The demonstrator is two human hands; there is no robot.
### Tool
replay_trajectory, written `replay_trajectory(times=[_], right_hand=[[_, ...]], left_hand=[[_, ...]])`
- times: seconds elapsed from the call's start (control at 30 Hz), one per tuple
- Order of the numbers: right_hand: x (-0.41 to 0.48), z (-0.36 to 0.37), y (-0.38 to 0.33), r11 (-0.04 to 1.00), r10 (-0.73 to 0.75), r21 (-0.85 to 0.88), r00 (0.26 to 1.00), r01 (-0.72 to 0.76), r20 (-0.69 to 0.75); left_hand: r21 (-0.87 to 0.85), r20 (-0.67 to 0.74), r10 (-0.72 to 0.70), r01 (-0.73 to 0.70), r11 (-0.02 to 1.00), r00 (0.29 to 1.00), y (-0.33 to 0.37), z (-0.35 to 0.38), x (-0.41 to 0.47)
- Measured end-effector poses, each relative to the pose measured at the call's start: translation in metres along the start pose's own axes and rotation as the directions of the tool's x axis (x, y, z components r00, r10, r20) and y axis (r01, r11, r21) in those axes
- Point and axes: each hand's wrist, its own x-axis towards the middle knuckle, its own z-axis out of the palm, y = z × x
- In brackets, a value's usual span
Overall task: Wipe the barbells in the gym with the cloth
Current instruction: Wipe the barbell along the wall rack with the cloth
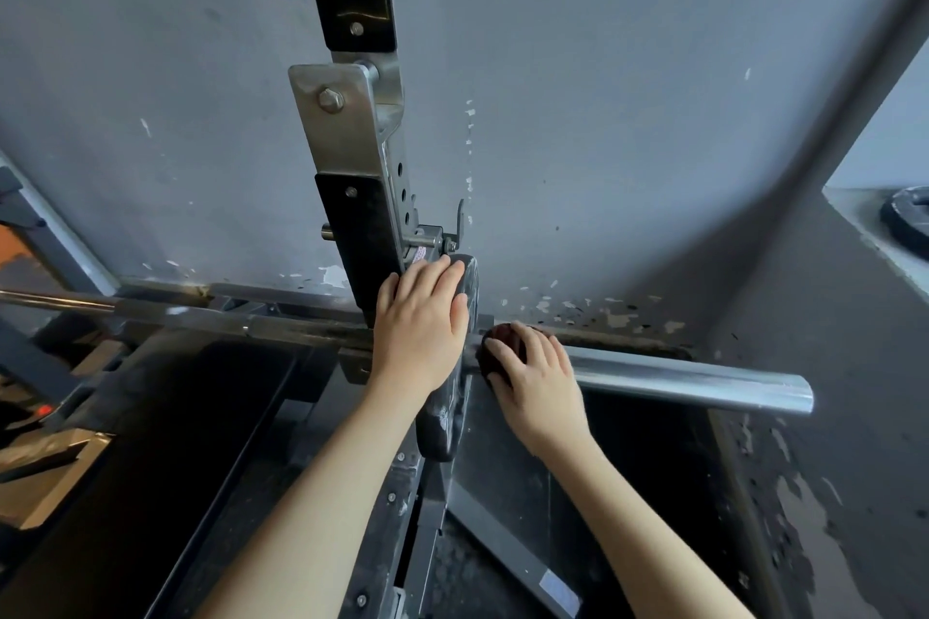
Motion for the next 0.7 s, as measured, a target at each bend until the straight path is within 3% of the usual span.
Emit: replay_trajectory(times=[0.07, 0.13, 0.2, 0.23, 0.3, 0.37, 0.43, 0.5, 0.6, 0.63, 0.7], right_hand=[[-0.007, -0.013, 0.033, 0.999, -0.024, -0.024, 0.999, 0.023, -0.043], [-0.004, -0.026, 0.063, 0.984, 0.169, -0.03, 0.975, -0.175, -0.142], [0.002, -0.027, 0.067, 0.901, 0.432, 0.051, 0.883, -0.43, -0.186], [0.002, -0.023, 0.058, 0.876, 0.482, 0.084, 0.853, -0.476, -0.198], [-0.006, -0.008, 0.032, 0.916, 0.401, 0.072, 0.891, -0.395, -0.214], [-0.017, -0.005, 0.029, 0.986, 0.165, 0.0, 0.978, -0.166, -0.124], [-0.015, -0.016, 0.054, 0.998, 0.065, -0.019, 0.997, -0.066, -0.051], [-0.01, -0.03, 0.081, 0.977, 0.215, 0.006, 0.975, -0.215, -0.057], [-0.005, -0.035, 0.088, 0.815, 0.571, 0.056, 0.784, -0.576, -0.243], [-0.003, -0.031, 0.075, 0.799, 0.588, 0.06, 0.759, -0.598, -0.279], [-0.006, -0.02, 0.046, 0.886, 0.455, 0.049, 0.845, -0.461, -0.282]], left_hand=[[0.02, 0.005, -0.001, 0.001, 1.0, 1.0, 0.0, 0.0, 0.0], [0.034, 0.01, -0.001, 0.001, 0.999, 1.0, 0.001, 0.001, 0.0], [0.052, 0.006, -0.001, 0.001, 0.999, 1.0, 0.002, 0.002, 0.0], [0.058, 0.005, -0.001, 0.001, 0.998, 1.0, 0.003, 0.002, 0.0], [0.068, -0.007, 0.003, -0.003, 0.998, 1.0, 0.004, 0.002, 0.002], [0.079, -0.014, 0.016, -0.015, 0.997, 1.0, 0.004, 0.003, 0.002], [0.079, -0.007, 0.023, -0.023, 0.997, 1.0, 0.004, 0.004, 0.002], [0.07, -0.01, 0.031, -0.03, 0.997, 0.999, 0.005, 0.005, 0.002], [0.058, -0.024, 0.05, -0.048, 0.997, 0.998, 0.006, 0.006, 0.002], [0.056, -0.03, 0.062, -0.06, 0.997, 0.998, 0.005, 0.006, 0.003], [0.053, -0.037, 0.078, -0.076, 0.996, 0.996, 0.005, 0.006, 0.003]])
